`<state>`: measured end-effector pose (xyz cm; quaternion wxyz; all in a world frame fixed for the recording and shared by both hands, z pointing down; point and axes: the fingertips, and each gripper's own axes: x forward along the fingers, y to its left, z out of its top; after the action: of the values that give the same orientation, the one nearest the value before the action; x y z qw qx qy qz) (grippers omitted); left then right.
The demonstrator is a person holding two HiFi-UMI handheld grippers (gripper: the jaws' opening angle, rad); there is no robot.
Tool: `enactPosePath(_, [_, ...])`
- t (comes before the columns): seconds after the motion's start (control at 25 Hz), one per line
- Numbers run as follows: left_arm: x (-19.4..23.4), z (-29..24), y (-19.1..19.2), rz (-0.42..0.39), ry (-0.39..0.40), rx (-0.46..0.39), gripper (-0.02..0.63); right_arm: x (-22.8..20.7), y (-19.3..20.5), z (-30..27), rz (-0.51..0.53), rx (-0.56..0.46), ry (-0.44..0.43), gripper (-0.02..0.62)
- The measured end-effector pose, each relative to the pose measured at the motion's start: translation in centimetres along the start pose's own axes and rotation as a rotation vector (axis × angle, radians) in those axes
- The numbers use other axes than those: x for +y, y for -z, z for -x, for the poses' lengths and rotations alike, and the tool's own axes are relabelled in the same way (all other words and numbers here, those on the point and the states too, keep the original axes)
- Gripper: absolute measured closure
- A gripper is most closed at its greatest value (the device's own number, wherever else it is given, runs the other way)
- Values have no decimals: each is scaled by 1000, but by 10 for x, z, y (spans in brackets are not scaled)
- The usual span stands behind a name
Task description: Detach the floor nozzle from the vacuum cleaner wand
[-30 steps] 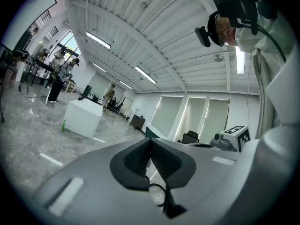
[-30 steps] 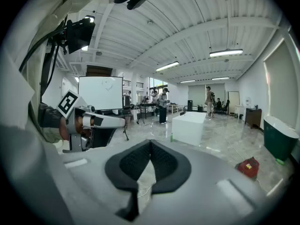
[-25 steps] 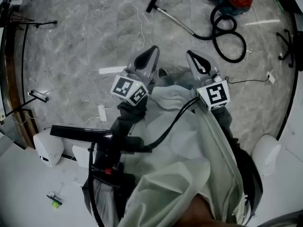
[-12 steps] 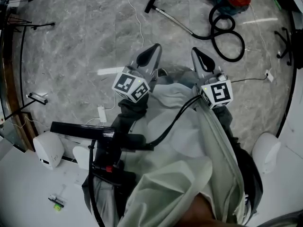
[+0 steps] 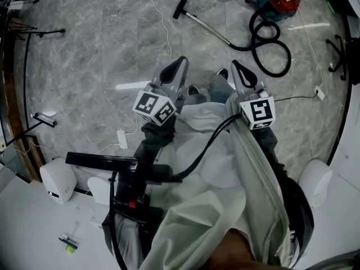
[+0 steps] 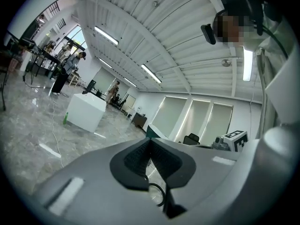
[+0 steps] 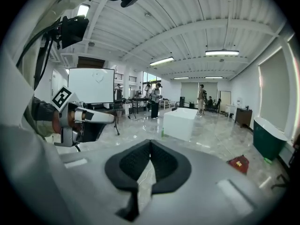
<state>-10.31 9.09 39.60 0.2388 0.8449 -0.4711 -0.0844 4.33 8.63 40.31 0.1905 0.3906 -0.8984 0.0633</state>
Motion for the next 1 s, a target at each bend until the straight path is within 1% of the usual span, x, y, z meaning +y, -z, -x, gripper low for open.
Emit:
enactPosePath(0.16, [12, -9, 3, 28, -28, 3, 604, -21, 17, -21, -33, 44, 3, 595])
enactPosePath(0.36, [44, -27, 6, 61, -94, 28, 604, -51, 39, -73, -69, 120, -42, 577])
enactPosePath(0.52, [91, -57, 1, 82, -179, 52, 604, -87, 52, -142, -67, 158, -91, 564])
enactPosePath(0.64, [131, -91, -15, 99, -242, 65, 604, -117, 65, -206, -45, 224, -153, 506])
enactPosePath(0.68, [145, -105, -22, 96, -253, 64, 604, -128, 71, -230, -38, 255, -172, 487])
enactPosePath(0.72, [158, -120, -30, 89, -259, 62, 604, -138, 78, -254, -38, 288, -192, 482])
enactPosePath(0.8, [180, -147, -42, 71, -263, 45, 604, -157, 100, -296, -53, 366, -238, 479])
enactPosePath(0.88, [205, -170, -44, 69, -271, 15, 603, -177, 138, -339, -54, 454, -286, 479])
enactPosePath(0.92, [221, -178, -39, 84, -282, 2, 603, -187, 163, -362, -44, 500, -303, 478])
enactPosePath(1.0, [261, -187, -16, 139, -314, -5, 603, -203, 226, -409, -13, 596, -317, 478])
